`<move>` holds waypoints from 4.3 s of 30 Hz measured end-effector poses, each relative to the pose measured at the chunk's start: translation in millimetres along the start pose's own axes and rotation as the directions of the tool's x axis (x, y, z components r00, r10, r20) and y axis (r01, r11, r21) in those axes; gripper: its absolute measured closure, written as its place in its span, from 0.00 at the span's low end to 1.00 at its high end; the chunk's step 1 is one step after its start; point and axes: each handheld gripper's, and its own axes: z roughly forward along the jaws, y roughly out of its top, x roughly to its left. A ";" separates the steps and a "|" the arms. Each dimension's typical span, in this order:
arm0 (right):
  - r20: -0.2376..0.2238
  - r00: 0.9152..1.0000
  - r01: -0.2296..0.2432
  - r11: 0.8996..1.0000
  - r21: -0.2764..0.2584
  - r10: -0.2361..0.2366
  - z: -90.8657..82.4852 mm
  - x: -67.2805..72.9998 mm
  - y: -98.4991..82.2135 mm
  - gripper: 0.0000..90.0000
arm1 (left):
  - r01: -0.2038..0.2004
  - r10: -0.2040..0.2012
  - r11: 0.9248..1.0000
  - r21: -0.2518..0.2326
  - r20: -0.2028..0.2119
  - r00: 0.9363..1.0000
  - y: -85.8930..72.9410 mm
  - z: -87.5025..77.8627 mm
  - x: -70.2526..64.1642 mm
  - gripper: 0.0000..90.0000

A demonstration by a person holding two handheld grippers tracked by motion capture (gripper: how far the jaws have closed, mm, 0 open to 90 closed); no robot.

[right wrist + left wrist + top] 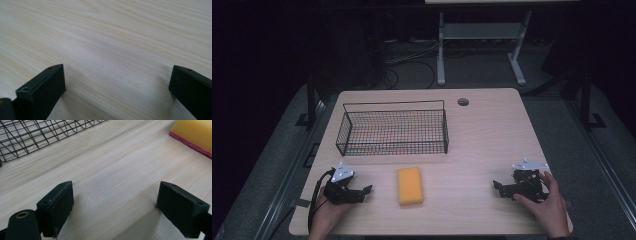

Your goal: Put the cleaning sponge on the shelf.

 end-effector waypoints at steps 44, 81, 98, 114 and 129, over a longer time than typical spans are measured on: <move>0.000 1.000 0.000 1.000 0.000 0.000 -0.2 0.1 -0.1 0.00 | -0.066 0.055 0.996 0.060 0.174 0.983 47.8 2.4 -25.7 1.00; 0.001 1.000 0.000 1.000 0.000 0.000 0.3 0.1 0.3 0.00 | -0.114 0.091 0.990 0.082 0.238 0.967 76.5 36.0 -51.1 1.00; 0.001 1.000 0.000 1.000 -0.001 0.000 0.4 0.1 0.4 0.00 | -0.123 0.100 0.989 0.077 0.252 0.963 87.8 46.5 -58.9 1.00; 0.001 1.000 -0.001 1.000 0.000 0.001 0.4 0.2 0.5 0.00 | -0.148 0.123 0.986 0.073 0.272 0.954 100.3 59.2 -69.9 1.00; 0.001 1.000 -0.001 1.000 0.000 0.001 0.4 0.2 0.5 0.00 | -0.169 0.143 0.984 0.063 0.297 0.944 110.5 70.8 -83.2 1.00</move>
